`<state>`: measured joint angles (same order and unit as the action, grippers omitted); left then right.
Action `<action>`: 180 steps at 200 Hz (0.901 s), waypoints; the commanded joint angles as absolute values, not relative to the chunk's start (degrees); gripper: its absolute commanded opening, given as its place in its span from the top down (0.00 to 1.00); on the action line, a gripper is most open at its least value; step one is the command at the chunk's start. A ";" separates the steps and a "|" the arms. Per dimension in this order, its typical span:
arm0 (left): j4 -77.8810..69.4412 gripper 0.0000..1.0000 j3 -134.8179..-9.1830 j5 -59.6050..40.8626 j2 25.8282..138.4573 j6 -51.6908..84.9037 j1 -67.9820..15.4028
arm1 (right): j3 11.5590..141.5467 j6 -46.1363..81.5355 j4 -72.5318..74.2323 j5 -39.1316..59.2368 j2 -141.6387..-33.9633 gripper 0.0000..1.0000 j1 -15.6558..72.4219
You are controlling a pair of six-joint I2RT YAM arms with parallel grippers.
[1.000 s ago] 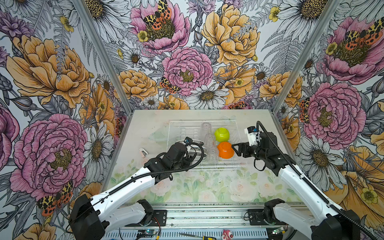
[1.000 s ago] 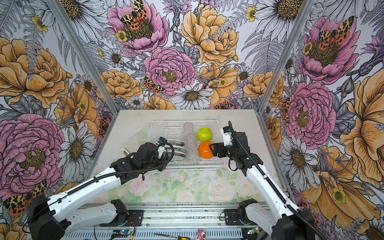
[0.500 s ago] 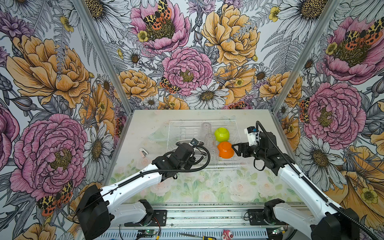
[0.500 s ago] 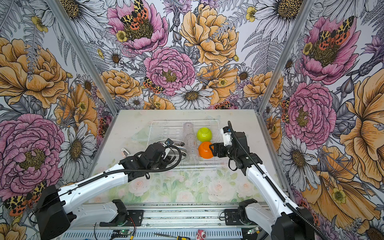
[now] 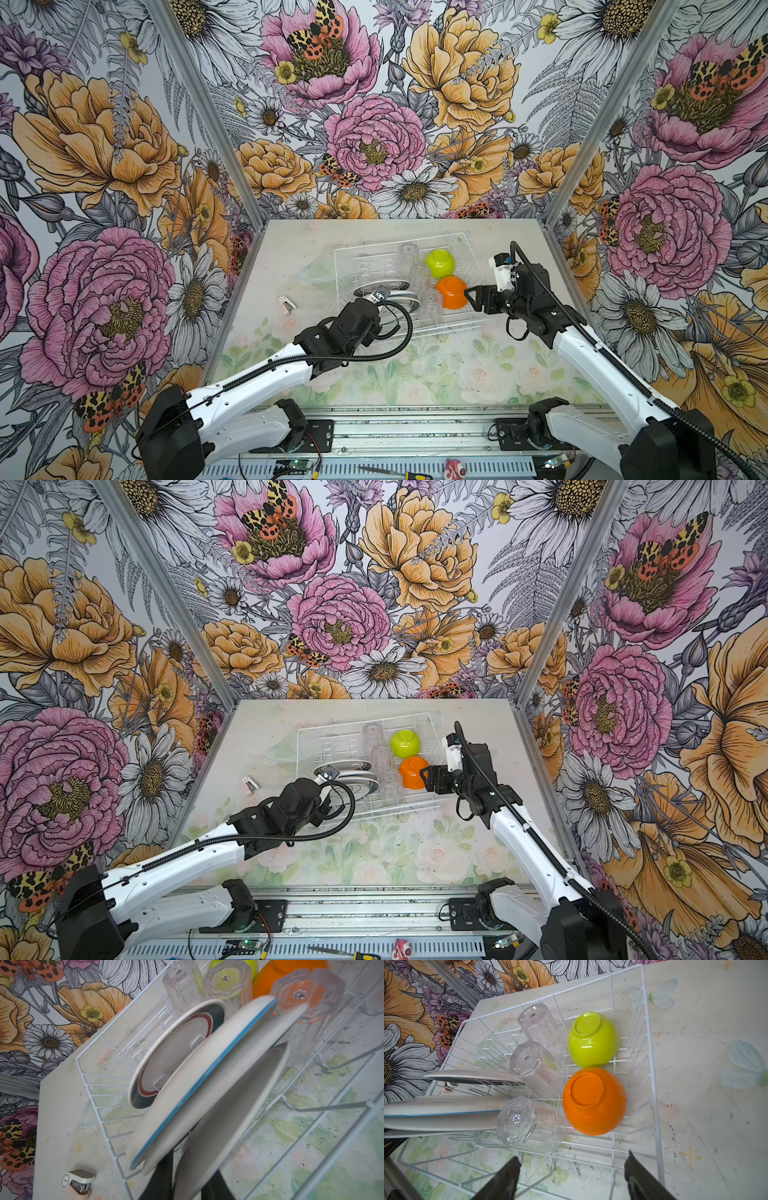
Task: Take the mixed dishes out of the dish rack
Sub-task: 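Grasp the nearest white plate with the left gripper and lift it upright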
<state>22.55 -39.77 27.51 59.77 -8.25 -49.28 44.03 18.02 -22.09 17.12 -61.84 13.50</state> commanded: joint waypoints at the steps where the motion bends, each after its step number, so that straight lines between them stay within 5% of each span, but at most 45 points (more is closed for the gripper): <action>1: 17.08 0.81 -37.71 30.66 56.71 -7.28 -49.58 | 46.29 19.32 -21.36 16.55 -62.34 0.20 13.70; 72: 8.08 0.97 -32.17 26.83 43.87 -8.80 -47.78 | 47.19 21.44 -20.48 18.51 -62.44 0.20 13.80; 180: 5.78 1.00 -31.86 18.52 39.72 -7.27 -44.65 | 48.25 23.64 -18.83 20.79 -63.10 0.20 15.69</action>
